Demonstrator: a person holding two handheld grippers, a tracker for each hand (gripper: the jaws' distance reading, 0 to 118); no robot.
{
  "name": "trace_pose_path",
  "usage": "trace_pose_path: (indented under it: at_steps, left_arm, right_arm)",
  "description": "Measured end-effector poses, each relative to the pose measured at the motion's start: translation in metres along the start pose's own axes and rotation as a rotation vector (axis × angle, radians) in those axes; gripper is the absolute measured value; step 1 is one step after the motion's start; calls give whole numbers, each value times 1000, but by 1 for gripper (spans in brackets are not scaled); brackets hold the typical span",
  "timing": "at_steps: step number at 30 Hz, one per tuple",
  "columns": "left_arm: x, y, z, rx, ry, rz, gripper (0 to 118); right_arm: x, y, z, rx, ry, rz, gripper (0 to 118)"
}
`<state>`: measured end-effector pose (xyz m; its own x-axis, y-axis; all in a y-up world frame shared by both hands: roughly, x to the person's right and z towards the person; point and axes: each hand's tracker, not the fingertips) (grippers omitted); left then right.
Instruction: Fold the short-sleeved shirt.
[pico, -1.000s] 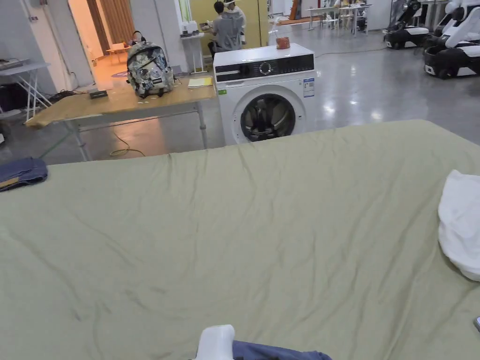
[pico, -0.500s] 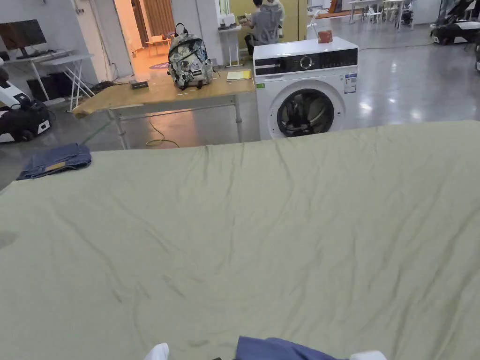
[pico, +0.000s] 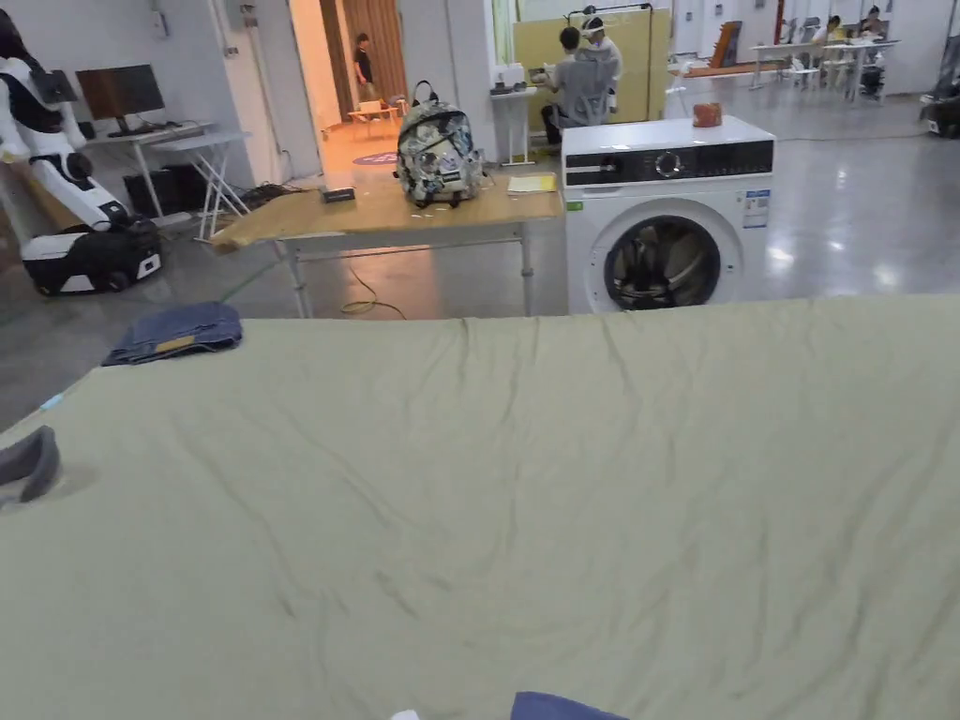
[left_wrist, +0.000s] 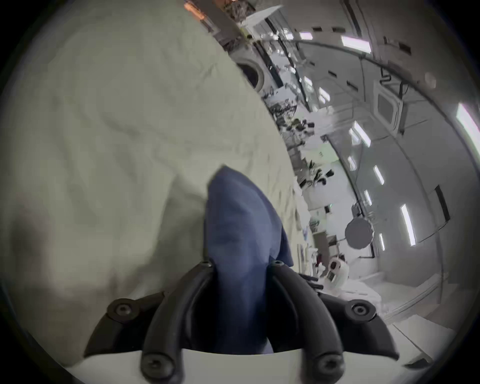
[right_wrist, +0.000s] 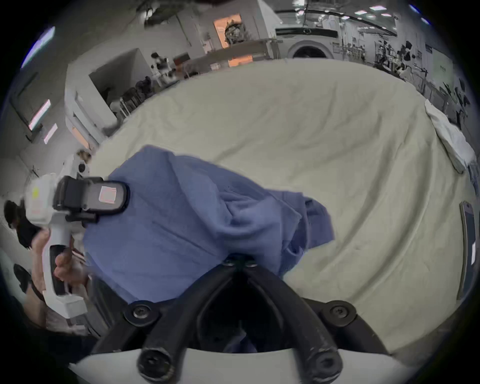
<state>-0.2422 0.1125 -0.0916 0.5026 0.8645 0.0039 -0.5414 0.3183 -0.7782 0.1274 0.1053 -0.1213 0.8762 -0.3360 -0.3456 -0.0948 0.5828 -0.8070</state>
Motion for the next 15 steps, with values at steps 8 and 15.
trace_pose_path:
  at_steps: [8,15]
  left_arm:
    - [-25,97,185,299,282,-107,21]
    - [-59,162,238,391,596,-159,23]
  right_arm:
    - [48,-39,53,184,60,-341,0]
    - [60,-61,59,198,63,-525,0]
